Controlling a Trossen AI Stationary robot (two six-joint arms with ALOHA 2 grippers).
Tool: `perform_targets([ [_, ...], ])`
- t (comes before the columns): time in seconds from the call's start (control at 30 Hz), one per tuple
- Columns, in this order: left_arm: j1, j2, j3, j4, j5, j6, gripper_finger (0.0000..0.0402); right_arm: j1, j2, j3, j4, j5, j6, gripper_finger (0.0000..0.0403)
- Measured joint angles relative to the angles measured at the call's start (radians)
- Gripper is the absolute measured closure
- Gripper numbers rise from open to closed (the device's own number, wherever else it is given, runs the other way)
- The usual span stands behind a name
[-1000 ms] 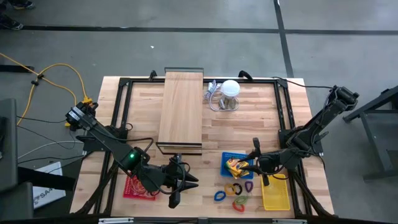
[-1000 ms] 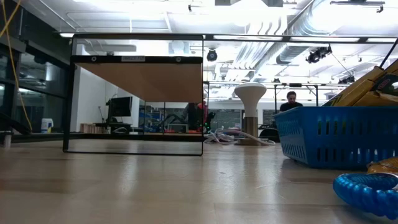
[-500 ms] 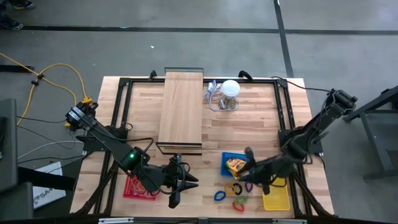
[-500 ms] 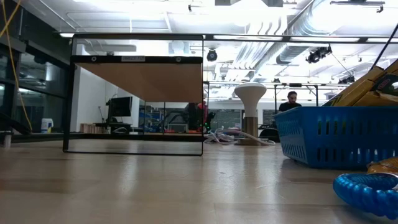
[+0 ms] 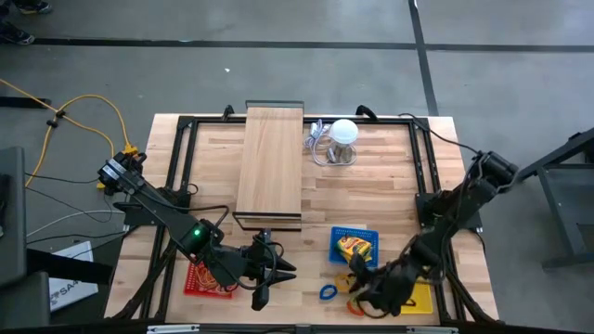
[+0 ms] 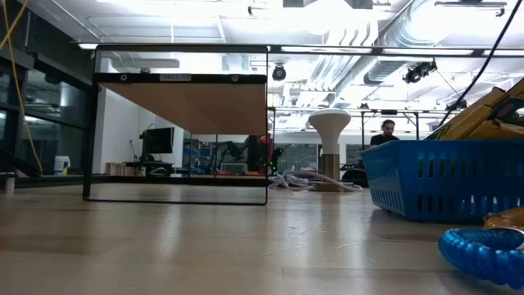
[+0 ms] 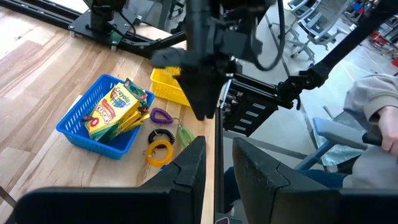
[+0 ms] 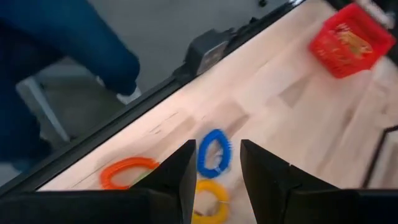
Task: Pick & Place Office Desk Supplies
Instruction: Put the green spiral keychain into the yellow bin
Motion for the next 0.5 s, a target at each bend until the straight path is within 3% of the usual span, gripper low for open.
perform_targets([
  [0.23,0.000,0.000,0.000,0.000,0.000,0.000,0.0325,0.053,0.070,0.012,-0.007,0.002,0.046,0.0290],
  [0.5,0.000,0.000,0.000,0.000,0.000,0.000,0.0325,0.068,0.108,0.012,-0.095,-0.045,0.269,0.0290],
])
